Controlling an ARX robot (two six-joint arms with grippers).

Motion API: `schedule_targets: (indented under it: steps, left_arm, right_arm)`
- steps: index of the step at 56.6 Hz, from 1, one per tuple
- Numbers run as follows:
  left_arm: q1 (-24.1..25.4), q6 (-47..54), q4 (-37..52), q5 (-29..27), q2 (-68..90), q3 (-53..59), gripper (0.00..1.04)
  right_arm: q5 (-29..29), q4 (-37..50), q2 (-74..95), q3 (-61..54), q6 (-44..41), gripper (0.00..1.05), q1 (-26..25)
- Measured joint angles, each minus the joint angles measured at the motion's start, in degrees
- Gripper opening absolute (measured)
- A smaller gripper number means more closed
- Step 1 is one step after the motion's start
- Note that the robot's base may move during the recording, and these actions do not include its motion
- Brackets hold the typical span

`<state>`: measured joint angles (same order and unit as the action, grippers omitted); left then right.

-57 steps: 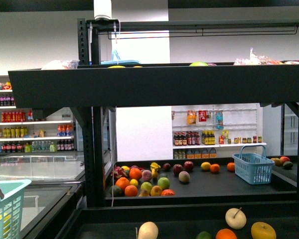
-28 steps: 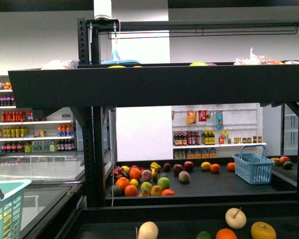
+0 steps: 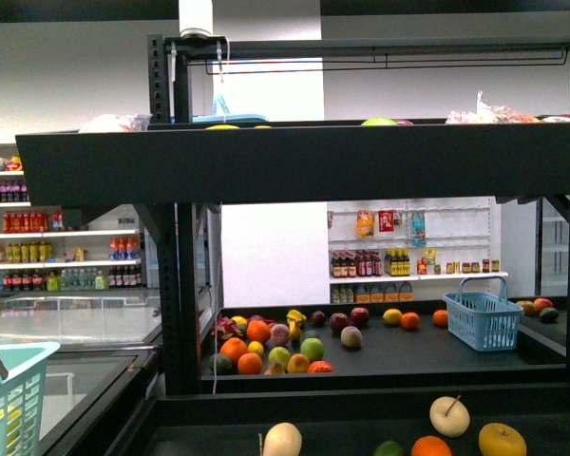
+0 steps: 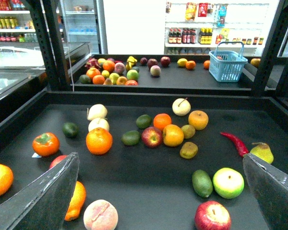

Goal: Pick lemon from shelf

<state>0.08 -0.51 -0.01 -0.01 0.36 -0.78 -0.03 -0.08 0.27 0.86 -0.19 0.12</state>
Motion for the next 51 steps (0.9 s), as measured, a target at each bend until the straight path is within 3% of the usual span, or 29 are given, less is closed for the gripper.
schedule_targets:
  steps: [51]
  left_arm:
    - [0.0,0.0,0.0,0.0,0.0,0.0,0.97]
  right_arm:
    - [0.0,0.0,0.0,0.0,0.0,1.02,0.0]
